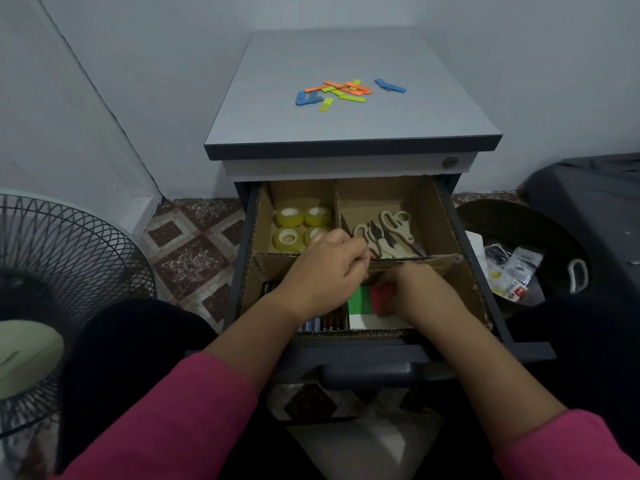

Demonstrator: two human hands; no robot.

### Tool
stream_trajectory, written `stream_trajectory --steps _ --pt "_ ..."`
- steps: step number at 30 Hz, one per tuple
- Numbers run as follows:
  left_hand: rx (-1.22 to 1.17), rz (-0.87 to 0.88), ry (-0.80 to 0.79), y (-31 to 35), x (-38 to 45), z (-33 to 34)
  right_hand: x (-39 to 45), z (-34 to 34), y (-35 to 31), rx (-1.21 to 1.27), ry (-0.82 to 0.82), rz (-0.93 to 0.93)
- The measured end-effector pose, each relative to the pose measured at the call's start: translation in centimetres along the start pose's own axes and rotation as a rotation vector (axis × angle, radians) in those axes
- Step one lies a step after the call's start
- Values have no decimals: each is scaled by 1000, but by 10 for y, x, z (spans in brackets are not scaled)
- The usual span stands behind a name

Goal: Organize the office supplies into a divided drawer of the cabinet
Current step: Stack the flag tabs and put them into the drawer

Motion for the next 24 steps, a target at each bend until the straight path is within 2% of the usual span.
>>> stream_trajectory --steps 6,9,24 --pt "-1 -2 -6 0 0 -2 -14 -25 34 -140 126 226" --pt "14 5 -15 2 0 0 -14 -15 40 -130 56 294" --pt "28 2 -26 3 -1 -1 -18 -21 41 -71 20 328"
Point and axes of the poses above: each hand's wrist, its own x-axis towards the middle knuckle, its own z-axis out of the palm, y = z × x, the point moved 6 cm from there along x, towards the middle knuckle, and after that the axes turned 11 degrees about -y, right-handed, at the moved point
